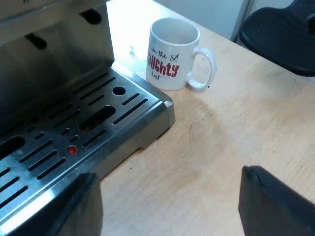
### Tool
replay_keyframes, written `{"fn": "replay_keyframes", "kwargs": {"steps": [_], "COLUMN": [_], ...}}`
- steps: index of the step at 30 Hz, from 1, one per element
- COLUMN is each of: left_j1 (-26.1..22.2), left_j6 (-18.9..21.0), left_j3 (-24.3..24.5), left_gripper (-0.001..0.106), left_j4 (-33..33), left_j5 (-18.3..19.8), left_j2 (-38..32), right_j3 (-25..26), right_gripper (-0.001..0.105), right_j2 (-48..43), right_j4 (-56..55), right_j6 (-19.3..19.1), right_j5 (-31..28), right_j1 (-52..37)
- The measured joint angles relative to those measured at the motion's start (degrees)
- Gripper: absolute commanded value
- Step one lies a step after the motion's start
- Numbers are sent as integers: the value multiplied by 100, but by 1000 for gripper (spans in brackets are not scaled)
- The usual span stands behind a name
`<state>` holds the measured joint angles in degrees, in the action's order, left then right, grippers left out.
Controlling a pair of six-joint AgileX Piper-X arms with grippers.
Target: Place mug into machine
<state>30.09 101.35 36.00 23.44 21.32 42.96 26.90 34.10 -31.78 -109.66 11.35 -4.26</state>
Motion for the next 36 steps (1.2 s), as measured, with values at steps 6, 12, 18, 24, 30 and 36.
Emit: {"fn": "replay_keyframes", "kwargs": {"steps": [6,12,18,24,30,36], "left_j1": [0,0,0,0,0,0], "left_j6": [0,0,0,0,0,0], "left_j3": [0,0,0,0,0,0], "left_gripper": [61,61,61,61,61,61], "left_j4": [0,0,0,0,0,0], "left_j5": [0,0,0,0,0,0], "left_j2": [0,0,0,0,0,0], "right_j3": [-525,-977,-1389,-1567,-1567,-1567], "right_gripper": [62,62,62,62,62,62], "right_j2": [4,4,4,130,658,1560], "right_j4": [674,1278,2042,2327,2898,3918], "right_j6": [43,45,45,45,4,357], "right_j5": [109,199,213,213,-222,-1462], "right_j1": [0,0,0,28,633,1473]}}
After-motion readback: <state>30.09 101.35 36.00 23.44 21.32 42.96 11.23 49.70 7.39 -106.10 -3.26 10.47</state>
